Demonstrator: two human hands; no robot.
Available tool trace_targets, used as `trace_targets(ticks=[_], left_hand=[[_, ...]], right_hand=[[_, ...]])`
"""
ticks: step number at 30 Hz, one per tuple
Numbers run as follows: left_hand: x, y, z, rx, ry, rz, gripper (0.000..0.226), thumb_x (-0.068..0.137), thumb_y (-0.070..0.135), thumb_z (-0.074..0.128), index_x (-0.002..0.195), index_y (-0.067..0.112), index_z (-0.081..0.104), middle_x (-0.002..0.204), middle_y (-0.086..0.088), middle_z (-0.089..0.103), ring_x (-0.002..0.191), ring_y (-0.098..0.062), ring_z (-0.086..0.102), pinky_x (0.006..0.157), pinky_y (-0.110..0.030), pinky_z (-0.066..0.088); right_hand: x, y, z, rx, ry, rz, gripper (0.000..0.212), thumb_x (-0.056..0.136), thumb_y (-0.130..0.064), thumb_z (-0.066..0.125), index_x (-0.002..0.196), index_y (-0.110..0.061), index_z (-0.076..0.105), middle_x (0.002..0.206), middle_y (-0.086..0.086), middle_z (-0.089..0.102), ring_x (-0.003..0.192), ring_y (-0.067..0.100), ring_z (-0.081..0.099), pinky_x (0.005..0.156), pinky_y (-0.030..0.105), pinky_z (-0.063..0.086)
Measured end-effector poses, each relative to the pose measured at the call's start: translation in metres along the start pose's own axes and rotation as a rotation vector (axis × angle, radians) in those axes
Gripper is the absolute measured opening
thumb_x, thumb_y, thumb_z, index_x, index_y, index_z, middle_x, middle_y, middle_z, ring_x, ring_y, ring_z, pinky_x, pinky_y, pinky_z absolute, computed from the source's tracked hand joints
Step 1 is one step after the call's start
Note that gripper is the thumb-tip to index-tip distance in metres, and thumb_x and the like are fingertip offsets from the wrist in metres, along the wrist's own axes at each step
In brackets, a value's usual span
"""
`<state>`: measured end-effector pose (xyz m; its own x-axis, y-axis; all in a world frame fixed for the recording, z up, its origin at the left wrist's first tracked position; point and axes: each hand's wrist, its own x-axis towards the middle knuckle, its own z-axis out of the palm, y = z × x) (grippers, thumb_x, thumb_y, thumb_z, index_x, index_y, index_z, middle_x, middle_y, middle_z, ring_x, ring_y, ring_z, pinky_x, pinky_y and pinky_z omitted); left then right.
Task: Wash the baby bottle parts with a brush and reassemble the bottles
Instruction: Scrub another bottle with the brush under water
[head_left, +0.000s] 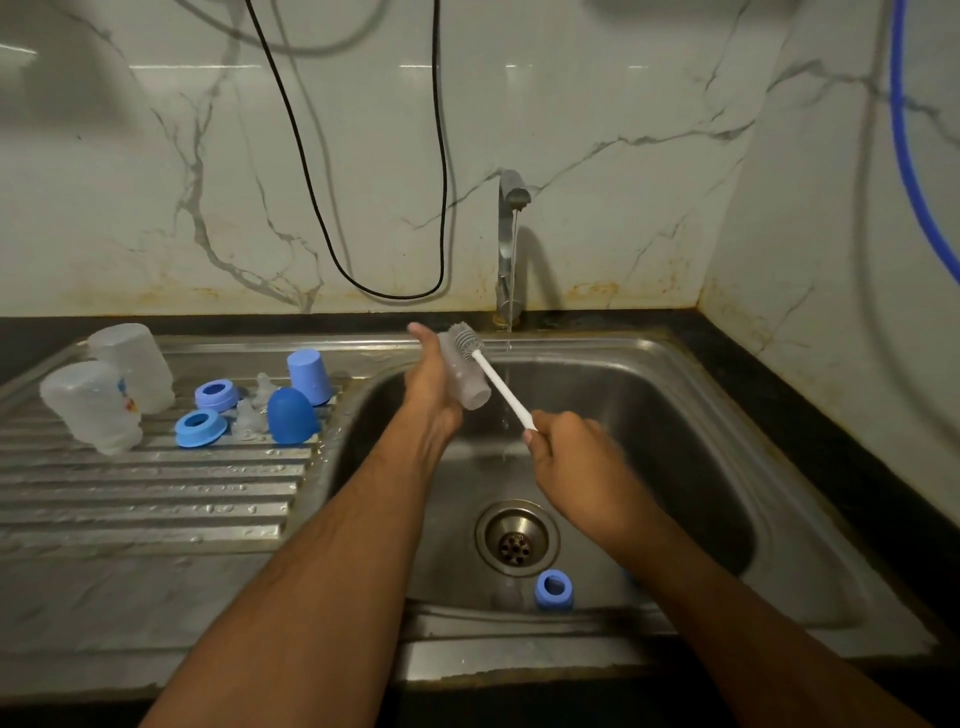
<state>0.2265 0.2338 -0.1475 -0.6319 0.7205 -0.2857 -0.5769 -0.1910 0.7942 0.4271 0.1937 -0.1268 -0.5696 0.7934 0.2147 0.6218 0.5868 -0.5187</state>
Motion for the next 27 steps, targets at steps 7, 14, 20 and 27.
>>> trace_targets(ticks=[7,14,20,27], left_hand=[[0.008,0.006,-0.011,-0.097,0.103,0.012,0.054,0.091,0.053,0.064,0.127,0.013,0.058,0.114,-0.013,0.070,0.097,-0.024,0.072,0.075,-0.039,0.063],[-0.007,-0.002,0.012,-0.041,-0.103,0.016,0.046,0.096,0.042,0.062,0.129,0.009,0.056,0.118,-0.020,0.069,0.106,-0.031,0.071,0.091,-0.049,0.059],[-0.010,0.005,0.003,-0.171,-0.091,0.011,0.057,0.093,0.044,0.064,0.135,0.010,0.045,0.123,-0.022,0.064,0.105,-0.030,0.071,0.091,-0.047,0.059],[-0.013,0.006,-0.002,-0.018,-0.049,0.072,0.062,0.090,0.047,0.069,0.140,0.017,0.048,0.126,-0.015,0.062,0.113,-0.030,0.065,0.096,-0.052,0.055]], right_hand=[[-0.014,0.001,0.003,0.038,-0.077,0.001,0.026,0.107,-0.031,0.045,0.111,-0.016,0.065,0.083,0.002,0.064,0.070,0.014,0.061,0.061,0.026,0.049],[0.007,-0.004,-0.014,0.088,0.019,0.050,0.027,0.106,-0.025,0.048,0.114,-0.009,0.068,0.092,0.011,0.070,0.084,0.027,0.068,0.079,0.045,0.057],[-0.007,0.010,-0.009,0.220,-0.040,0.129,0.023,0.106,-0.026,0.048,0.112,-0.013,0.066,0.071,-0.004,0.054,0.059,0.008,0.050,0.054,0.027,0.044],[-0.003,0.031,-0.011,0.203,-0.175,0.269,0.020,0.104,-0.030,0.051,0.112,-0.016,0.063,0.076,0.003,0.054,0.057,0.015,0.050,0.044,0.026,0.041]])
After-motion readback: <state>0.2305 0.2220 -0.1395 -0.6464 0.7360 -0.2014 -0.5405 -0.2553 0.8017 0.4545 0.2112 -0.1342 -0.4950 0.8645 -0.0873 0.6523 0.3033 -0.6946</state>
